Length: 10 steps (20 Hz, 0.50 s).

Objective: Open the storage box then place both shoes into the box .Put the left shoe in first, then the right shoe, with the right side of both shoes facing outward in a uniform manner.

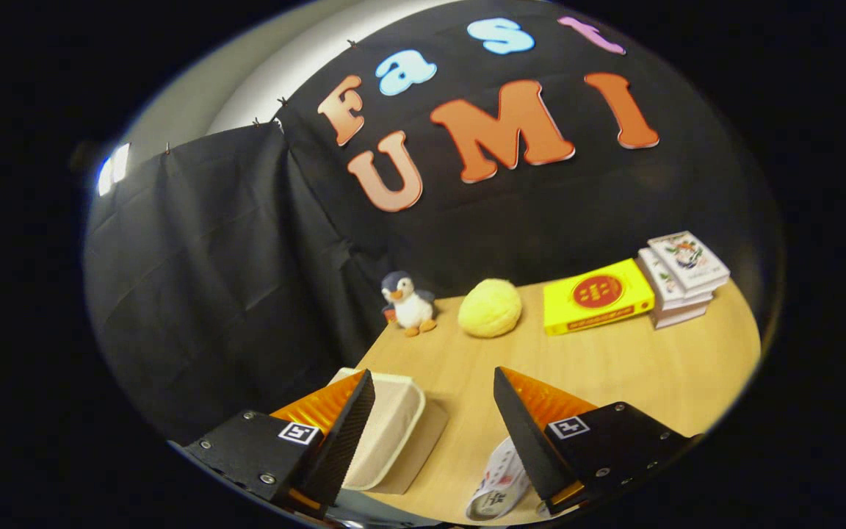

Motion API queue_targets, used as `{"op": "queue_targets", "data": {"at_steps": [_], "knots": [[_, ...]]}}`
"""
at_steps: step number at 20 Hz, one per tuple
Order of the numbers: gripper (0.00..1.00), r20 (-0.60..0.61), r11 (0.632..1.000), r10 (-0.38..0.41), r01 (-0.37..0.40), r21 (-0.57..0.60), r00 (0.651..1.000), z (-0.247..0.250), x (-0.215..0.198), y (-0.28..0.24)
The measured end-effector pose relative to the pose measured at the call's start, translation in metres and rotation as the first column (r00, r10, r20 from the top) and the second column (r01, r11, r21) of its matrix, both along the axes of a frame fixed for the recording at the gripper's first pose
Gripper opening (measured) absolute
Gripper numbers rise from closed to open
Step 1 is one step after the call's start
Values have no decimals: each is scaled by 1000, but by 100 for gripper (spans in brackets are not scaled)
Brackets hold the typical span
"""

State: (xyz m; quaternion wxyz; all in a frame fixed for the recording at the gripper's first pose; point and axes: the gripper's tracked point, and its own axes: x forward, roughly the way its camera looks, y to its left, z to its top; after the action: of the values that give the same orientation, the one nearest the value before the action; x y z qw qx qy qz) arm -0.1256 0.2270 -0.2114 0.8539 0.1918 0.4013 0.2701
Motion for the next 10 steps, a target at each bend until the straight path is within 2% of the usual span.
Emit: {"op": "queue_targets", "data": {"at_steps": [4, 10], "knots": [[97, -165, 994, 106, -100, 48, 981, -44, -31, 36], [97, -335, 970, 231, -191, 147, 914, -90, -69, 78]]}}
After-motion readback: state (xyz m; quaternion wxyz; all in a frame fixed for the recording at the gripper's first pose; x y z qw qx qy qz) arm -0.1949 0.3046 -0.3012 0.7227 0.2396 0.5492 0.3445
